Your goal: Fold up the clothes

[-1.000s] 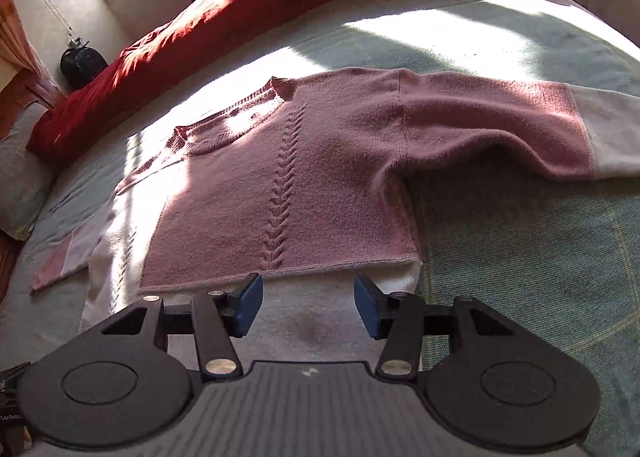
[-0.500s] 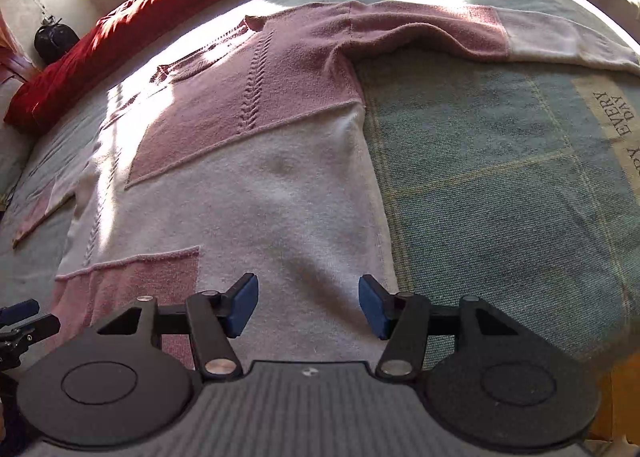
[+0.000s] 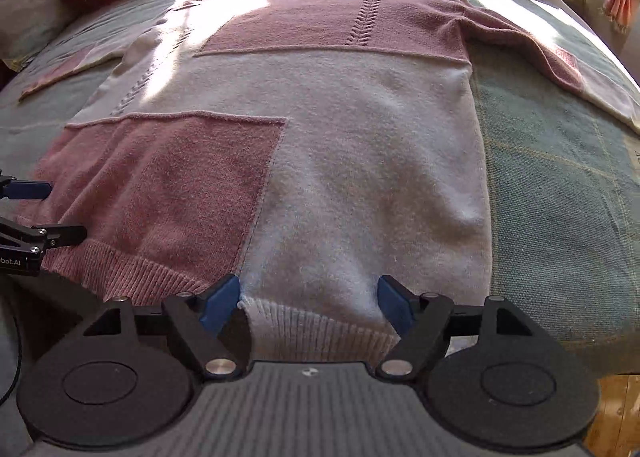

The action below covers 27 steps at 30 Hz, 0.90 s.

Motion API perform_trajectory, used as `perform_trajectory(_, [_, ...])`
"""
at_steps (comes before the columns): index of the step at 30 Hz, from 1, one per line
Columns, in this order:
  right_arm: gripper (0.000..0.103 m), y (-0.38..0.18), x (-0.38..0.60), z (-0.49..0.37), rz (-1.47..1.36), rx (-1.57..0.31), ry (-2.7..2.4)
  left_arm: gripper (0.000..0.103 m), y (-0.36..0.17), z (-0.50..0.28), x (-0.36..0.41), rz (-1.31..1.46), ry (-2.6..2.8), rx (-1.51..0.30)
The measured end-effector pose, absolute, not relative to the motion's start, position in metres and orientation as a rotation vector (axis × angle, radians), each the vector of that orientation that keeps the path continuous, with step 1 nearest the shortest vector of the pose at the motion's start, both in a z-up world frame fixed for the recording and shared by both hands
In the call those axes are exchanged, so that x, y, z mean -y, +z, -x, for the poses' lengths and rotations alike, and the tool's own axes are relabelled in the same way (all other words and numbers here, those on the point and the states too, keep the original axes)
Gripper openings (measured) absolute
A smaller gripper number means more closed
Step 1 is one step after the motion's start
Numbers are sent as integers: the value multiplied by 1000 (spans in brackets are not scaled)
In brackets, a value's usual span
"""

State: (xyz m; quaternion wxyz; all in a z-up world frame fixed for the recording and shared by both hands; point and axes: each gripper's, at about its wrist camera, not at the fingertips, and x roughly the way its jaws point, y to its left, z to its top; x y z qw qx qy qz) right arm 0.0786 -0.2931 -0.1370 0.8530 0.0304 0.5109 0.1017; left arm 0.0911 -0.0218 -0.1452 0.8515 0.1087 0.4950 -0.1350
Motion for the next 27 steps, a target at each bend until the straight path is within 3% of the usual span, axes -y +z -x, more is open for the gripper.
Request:
perform_trajectory(6, [79, -113, 273, -89, -113, -971, 341, 93, -114, -86, 15, -241, -366, -973])
perform_trajectory(9, [79, -109, 242, -99, -4, -924, 419, 94, -101, -104, 7, -198, -323, -922])
perform_trajectory(16, [80, -135, 219, -104, -18, -983, 488, 93, -115, -142, -24, 238, -423, -953])
perform_trajectory(23, [80, -143, 235, -94, -98, -992, 484, 93, -151, -164, -33, 182, -267, -975])
perform_trajectory(27, [83, -146, 240, -88, -124, -984, 485, 93, -143, -172, -50, 242, -250, -975])
